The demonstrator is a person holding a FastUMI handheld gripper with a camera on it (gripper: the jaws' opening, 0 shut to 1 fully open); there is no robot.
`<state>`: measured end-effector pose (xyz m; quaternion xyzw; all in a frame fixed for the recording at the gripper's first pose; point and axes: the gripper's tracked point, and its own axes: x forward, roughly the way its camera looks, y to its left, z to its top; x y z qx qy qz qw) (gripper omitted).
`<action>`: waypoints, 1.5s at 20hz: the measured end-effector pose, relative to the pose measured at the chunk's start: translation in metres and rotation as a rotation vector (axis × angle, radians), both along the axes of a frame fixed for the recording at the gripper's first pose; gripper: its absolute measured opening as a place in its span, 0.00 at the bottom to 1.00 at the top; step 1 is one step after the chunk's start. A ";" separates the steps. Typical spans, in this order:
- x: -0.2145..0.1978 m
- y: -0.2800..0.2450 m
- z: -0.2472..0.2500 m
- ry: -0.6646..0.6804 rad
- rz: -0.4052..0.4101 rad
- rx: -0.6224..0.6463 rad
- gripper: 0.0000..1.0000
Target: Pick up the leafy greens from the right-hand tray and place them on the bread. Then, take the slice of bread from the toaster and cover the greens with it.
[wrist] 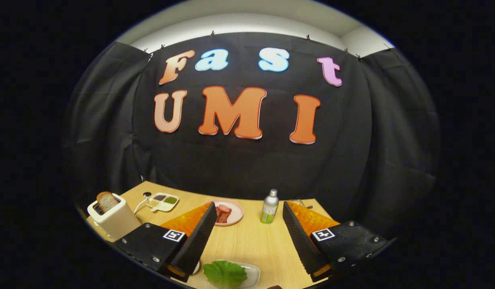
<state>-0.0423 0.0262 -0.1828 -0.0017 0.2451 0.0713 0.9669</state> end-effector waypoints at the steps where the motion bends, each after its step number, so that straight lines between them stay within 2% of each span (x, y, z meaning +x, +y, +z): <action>1: -0.007 0.004 -0.019 0.050 0.020 -0.001 0.99; 7: -0.061 0.011 -0.125 0.405 0.055 0.004 0.98; 13: -0.104 0.022 -0.190 0.630 0.129 -0.023 0.96; 24: -0.134 0.039 -0.241 0.835 0.221 -0.084 0.86; 30: -0.139 0.042 -0.256 0.900 0.206 -0.114 0.74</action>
